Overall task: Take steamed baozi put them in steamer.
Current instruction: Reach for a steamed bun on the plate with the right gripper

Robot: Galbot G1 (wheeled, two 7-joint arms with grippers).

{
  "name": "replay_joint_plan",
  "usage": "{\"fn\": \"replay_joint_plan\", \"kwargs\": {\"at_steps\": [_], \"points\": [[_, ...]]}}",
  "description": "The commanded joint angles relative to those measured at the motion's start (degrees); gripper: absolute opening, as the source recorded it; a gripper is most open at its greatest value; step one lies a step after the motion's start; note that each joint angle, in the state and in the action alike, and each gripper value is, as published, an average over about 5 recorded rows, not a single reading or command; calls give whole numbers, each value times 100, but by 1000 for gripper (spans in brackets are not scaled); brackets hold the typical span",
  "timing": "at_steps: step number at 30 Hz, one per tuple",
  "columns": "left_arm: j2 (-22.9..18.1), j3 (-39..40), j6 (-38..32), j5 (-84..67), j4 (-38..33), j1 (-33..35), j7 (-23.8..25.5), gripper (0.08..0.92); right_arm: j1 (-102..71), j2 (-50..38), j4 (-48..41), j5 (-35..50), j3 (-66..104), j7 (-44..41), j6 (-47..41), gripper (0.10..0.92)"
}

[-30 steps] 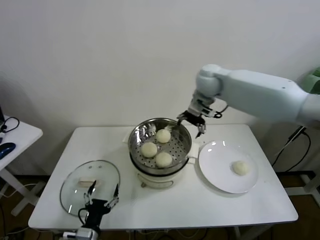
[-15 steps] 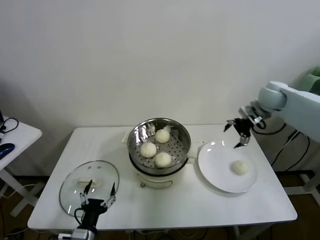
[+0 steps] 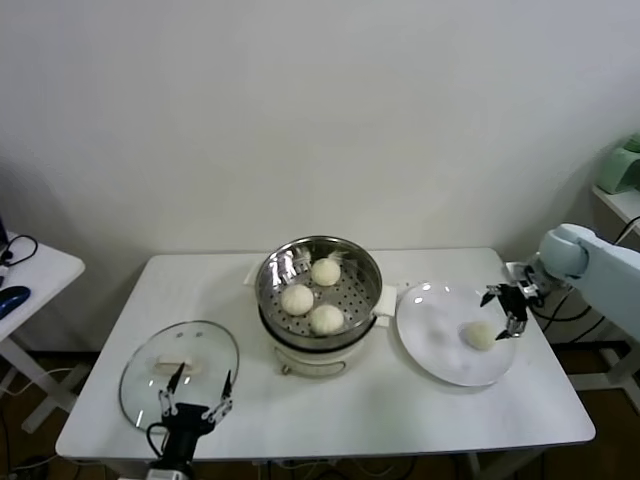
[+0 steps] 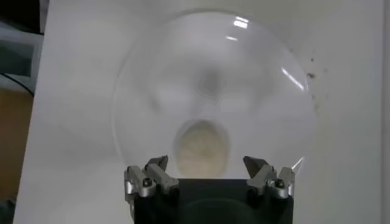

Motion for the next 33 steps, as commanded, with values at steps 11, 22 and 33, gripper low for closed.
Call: {"fn": "replay_joint_plan", "kwargs": {"at_steps": [11, 22, 33], "points": [[-8, -53, -8, 80, 56, -2, 2, 823, -810, 593, -1034, -456, 661, 154, 26, 823], [-23, -73, -19, 106, 92, -62, -15, 823, -752, 839, -1196, -395, 657, 154, 10, 823], [-40, -79, -21, 84, 131, -68, -22, 823, -768, 889, -1285, -408, 672, 101, -3, 823]]}}
